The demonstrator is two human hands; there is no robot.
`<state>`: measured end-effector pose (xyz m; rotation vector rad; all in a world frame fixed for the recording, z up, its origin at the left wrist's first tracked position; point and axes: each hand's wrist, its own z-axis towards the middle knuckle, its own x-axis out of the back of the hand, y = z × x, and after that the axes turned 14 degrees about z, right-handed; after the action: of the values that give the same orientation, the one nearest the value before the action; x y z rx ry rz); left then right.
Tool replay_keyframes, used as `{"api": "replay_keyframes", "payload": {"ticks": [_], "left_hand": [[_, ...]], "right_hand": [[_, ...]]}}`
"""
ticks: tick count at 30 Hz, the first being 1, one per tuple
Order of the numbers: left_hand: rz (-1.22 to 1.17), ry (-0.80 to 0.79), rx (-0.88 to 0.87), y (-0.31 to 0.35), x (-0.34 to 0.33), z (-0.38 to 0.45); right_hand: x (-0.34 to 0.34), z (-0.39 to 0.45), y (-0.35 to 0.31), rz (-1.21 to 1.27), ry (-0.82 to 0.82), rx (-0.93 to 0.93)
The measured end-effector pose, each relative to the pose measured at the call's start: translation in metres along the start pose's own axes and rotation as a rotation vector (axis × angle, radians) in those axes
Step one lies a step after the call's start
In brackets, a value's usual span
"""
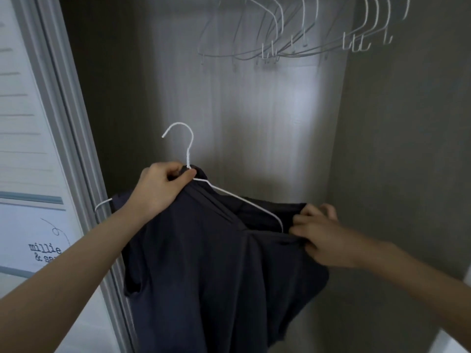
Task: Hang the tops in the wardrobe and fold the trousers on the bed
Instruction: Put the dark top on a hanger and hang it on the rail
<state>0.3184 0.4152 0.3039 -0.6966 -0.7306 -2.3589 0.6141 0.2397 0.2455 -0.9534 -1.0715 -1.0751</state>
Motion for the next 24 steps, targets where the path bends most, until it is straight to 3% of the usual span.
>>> {"api": "replay_keyframes", "payload": {"ticks": [4, 10, 12, 14, 17, 19, 24], "left_hand": [[0.107, -0.053, -0.099, 0.009, -0.016, -0.008], [-0.131, -0.153, -0.131, 0.053, -0.036, -0.015], [-0.221, -0.187, -0.101, 0.063, -0.036, -0.015], [-0.263, -0.187, -0.054, 0.065, -0.032, -0.015], [-0.330, -0.143, 0.028, 0.061, -0.024, -0.016], [-0.356, -0.128, 0.063, 0.058, -0.020, -0.016], [-0.378, -0.173, 0.065, 0.063, -0.022, -0.015]], "right_hand": [[0.035, 0.010, -0.008, 0.236, 0.118, 0.017], [0.048, 0.041, -0.049, 0.380, 0.277, 0.137], [0.043, 0.045, -0.051, 0.430, 0.344, 0.062], [0.040, 0.044, -0.043, 0.398, 0.388, -0.162], [0.046, 0.035, -0.032, 0.261, 0.198, -0.584], [0.048, 0.034, -0.026, 0.380, 0.083, -0.611], [0.051, 0.034, -0.024, 0.755, 0.195, -0.552]]}}
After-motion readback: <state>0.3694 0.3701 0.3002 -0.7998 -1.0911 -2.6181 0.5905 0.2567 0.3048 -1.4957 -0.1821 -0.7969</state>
